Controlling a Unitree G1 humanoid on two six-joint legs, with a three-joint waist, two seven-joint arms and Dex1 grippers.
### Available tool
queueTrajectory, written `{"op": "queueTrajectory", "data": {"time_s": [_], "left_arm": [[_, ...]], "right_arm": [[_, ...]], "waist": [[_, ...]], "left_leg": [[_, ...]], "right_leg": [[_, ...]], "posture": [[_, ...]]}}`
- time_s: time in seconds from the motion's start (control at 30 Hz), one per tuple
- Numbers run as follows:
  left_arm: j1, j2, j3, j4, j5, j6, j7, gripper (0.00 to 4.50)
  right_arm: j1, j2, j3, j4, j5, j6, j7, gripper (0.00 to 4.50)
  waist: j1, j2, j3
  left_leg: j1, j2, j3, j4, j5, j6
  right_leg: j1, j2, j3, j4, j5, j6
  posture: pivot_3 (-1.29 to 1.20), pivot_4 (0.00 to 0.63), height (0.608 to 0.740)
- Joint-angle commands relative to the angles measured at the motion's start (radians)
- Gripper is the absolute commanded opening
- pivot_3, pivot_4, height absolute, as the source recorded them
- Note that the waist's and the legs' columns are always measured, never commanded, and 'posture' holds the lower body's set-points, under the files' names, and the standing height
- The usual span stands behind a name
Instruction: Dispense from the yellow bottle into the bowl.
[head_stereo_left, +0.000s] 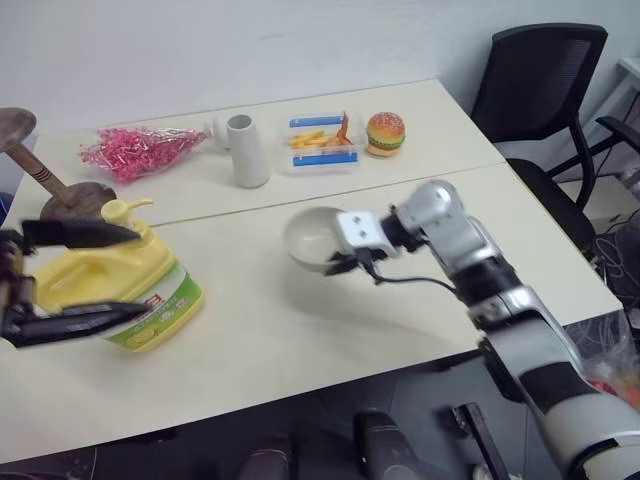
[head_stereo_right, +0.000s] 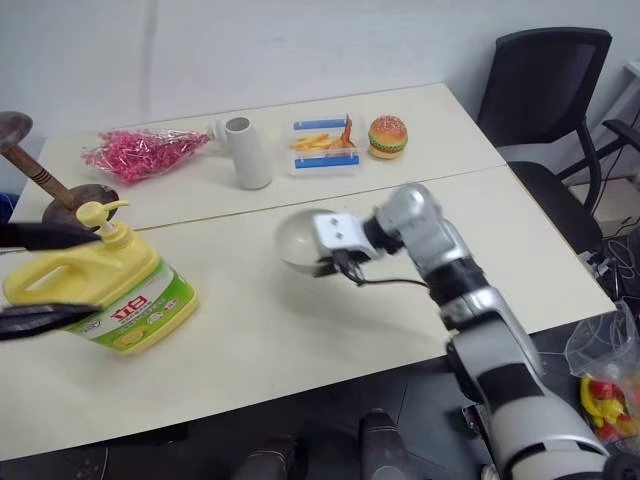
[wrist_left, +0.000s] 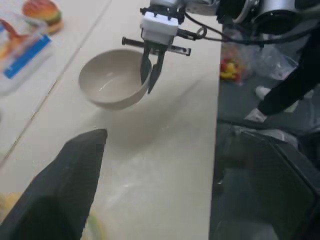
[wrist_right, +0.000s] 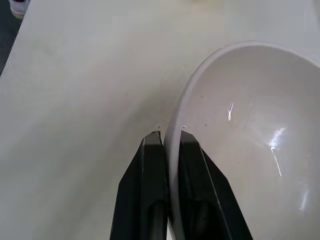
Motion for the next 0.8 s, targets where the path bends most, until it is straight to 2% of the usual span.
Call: {"op": "queueTrajectory", "data": {"time_s": [0.03, 0.17, 0.4, 0.6, 0.67, 0.8], "left_arm": [[0.091, -0.065, 0.034, -0.106, 0.035, -0.056, 0.031, 4.46], [0.15, -0.111, 0.045, -0.156, 0.011, -0.078, 0.055, 4.46], [0.148, -0.107, -0.006, -0.164, -0.037, -0.108, 0.126, 4.5], [0.198, -0.103, 0.017, -0.121, -0.019, -0.132, 0.107, 4.5], [0.213, -0.096, 0.046, -0.099, -0.024, -0.13, 0.096, 4.5], [0.282, -0.096, 0.178, -0.052, -0.014, -0.107, 0.039, 4.5]], "right_arm": [[0.091, -0.07, -0.031, -0.047, -0.033, -0.085, -0.137, 0.0], [0.176, -0.1, -0.028, -0.055, -0.048, -0.136, -0.236, 0.0], [0.262, -0.117, -0.058, -0.142, 0.027, -0.024, -0.243, 2.28], [0.275, -0.264, -0.163, -0.295, 0.19, 0.086, -0.109, 4.38], [0.249, -0.319, -0.208, -0.306, 0.25, 0.123, -0.063, 4.45], [0.199, -0.511, -0.279, -0.298, 0.437, 0.238, 0.132, 4.45]], "waist": [[0.006, 0.0, 0.0], [0.007, -0.001, 0.0], [0.05, -0.001, 0.0], [0.093, 0.0, 0.001], [0.102, 0.0, 0.002], [0.105, 0.0, 0.003]], "left_leg": [[0.002, -0.001, 0.001, 0.0, -0.001, 0.0], [0.005, 0.001, 0.011, -0.001, -0.001, -0.001], [0.006, 0.001, 0.015, 0.003, -0.003, 0.001], [0.005, 0.0, 0.015, 0.006, -0.005, 0.002], [0.005, 0.001, 0.016, 0.006, -0.005, 0.002], [0.005, 0.001, 0.017, 0.006, -0.005, 0.003]], "right_leg": [[0.0, 0.0, 0.0, -0.001, -0.001, -0.002], [-0.001, 0.001, 0.0, -0.004, -0.003, -0.005], [-0.001, 0.002, 0.003, -0.005, -0.003, -0.005], [0.0, 0.002, 0.004, -0.008, -0.003, -0.005], [0.0, 0.002, 0.004, -0.011, -0.003, -0.005], [0.001, 0.002, 0.004, -0.012, -0.003, -0.005]], "posture": [[0.0, 0.15, 0.74], [0.0, 0.15, 0.74], [0.0, 0.15, 0.74], [0.0, 0.15, 0.74], [0.0, 0.15, 0.74], [0.0, 0.15, 0.74]]}}
